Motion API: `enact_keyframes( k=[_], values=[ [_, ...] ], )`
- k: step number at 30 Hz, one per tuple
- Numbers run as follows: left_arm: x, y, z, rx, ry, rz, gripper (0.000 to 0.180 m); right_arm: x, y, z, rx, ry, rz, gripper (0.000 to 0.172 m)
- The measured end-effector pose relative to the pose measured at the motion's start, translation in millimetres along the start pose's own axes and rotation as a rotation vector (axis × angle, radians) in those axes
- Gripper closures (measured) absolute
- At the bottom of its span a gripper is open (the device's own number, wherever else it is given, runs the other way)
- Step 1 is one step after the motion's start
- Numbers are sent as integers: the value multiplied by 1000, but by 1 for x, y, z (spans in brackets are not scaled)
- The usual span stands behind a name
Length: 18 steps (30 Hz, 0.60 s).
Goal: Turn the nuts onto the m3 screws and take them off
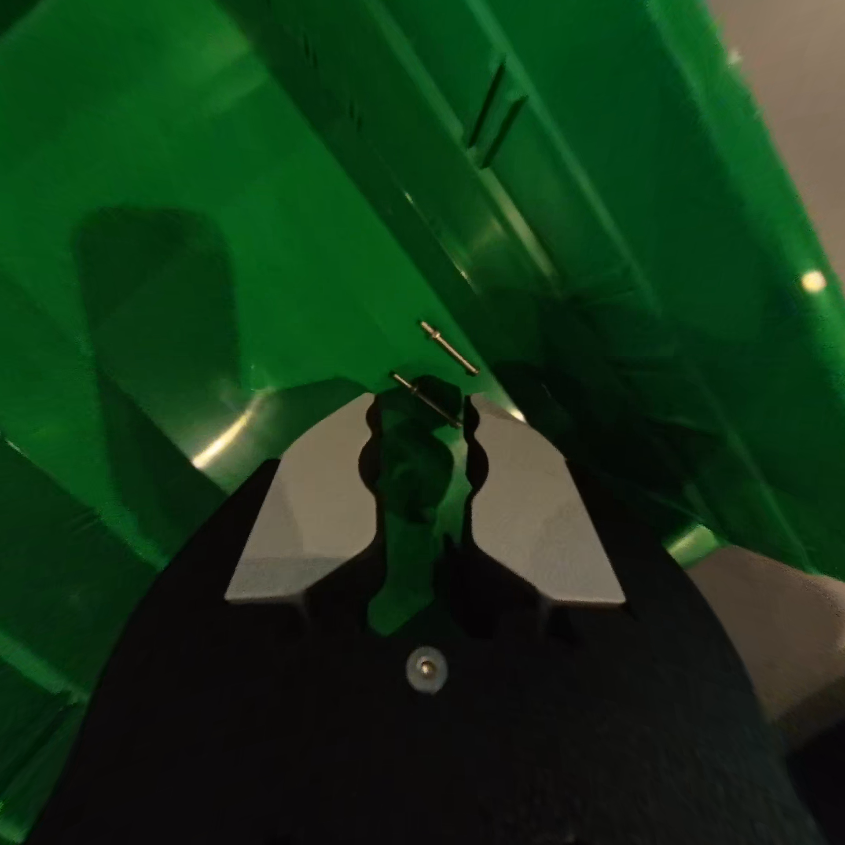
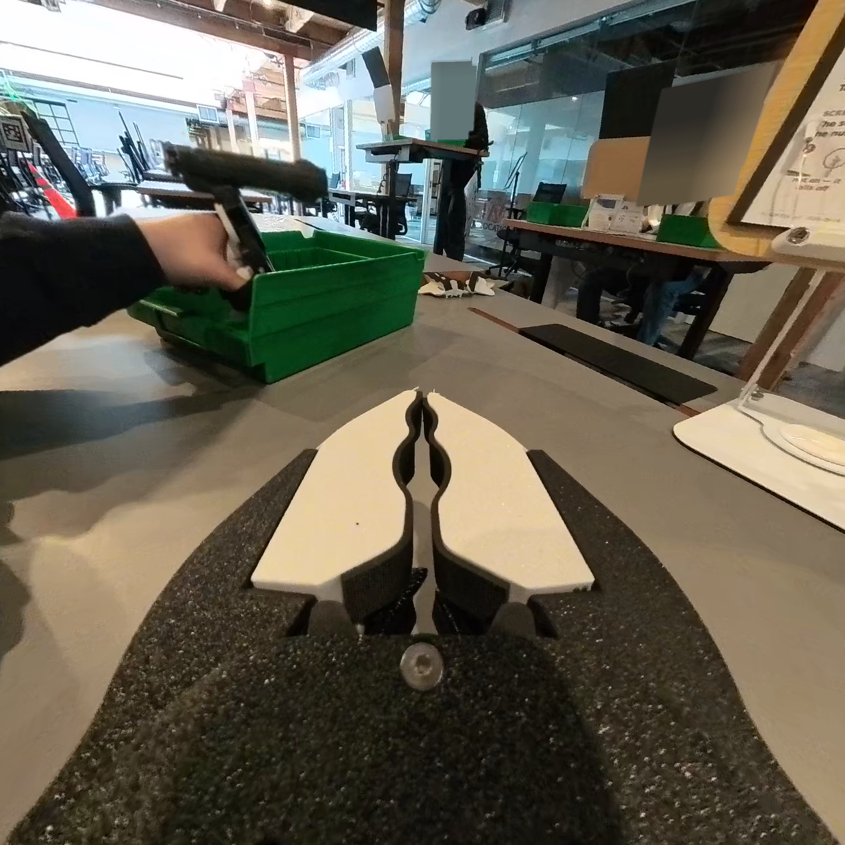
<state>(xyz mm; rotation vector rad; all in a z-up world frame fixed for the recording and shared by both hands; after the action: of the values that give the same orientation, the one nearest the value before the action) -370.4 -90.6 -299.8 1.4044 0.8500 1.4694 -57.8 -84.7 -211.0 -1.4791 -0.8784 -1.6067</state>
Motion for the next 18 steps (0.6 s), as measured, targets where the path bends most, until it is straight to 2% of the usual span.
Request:
enact_keyframes(
  k=[7, 14, 18],
  values=[
    [-2, -3, -1, 100, -48, -32, 150, 0, -1, -2, 3, 12, -5, 172],
    [-6, -2, 8, 131, -212, -62, 178, -1, -1, -3, 7, 20, -8, 172],
    [-5, 3, 0, 199, -302, -34, 178, -1, -1, -3, 7, 19, -6, 172]
  ],
)
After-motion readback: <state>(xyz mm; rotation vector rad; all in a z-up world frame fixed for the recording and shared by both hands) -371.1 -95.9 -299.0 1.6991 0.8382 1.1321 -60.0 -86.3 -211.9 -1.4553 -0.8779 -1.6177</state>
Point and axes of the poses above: each gripper's, where its closed fingertips meet, y back along the fingers, x out of its top, z = x × y across the jaws, the point moved 1 cm from there along y, back along the fingers, and after that the axes turned 2 degrees about -x, right-handed, at the moved point
